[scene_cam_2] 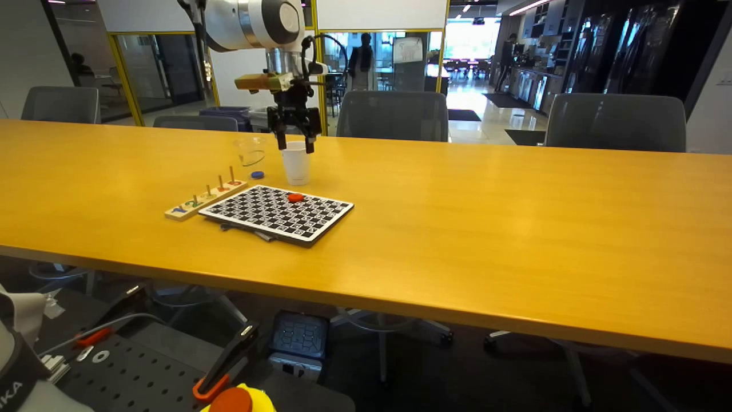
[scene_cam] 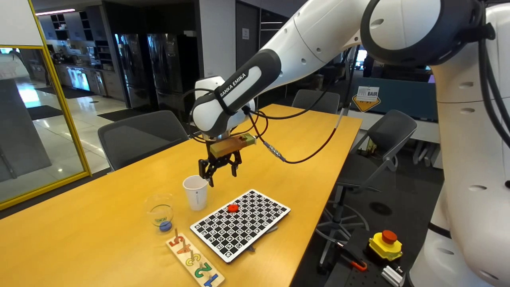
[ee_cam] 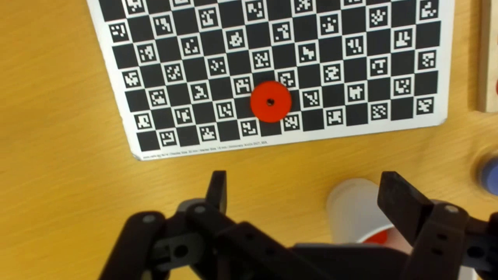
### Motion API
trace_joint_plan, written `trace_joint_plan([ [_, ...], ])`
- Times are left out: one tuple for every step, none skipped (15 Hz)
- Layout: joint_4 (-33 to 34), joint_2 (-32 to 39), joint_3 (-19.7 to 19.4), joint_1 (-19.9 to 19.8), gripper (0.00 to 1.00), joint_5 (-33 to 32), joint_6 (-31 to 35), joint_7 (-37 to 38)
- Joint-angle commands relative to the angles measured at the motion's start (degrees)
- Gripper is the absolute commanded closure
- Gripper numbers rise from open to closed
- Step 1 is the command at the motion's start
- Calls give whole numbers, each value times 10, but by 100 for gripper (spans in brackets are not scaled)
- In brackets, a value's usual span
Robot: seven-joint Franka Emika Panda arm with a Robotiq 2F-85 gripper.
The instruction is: Put the blue ring in the clear cup and the orange rings in the white cup
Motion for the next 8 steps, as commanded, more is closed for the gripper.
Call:
trace_joint_plan([
  [-16, 4, 1, -19, 0, 7, 8, -14],
  [-18, 9, 2, -23, 0, 10, 10, -17],
  [-17, 15, 3, -28, 0, 14, 10, -22],
  [-15, 21, 3, -31, 0, 17, 9, -24],
  [-13, 27, 3, -34, 0, 20, 9, -28],
  [-11, 34, 4, -36, 0, 24, 10, -33],
  [-11, 39, 6, -39, 0, 28, 14, -41],
  [-11, 44, 7, -40, 0, 32, 19, -46],
])
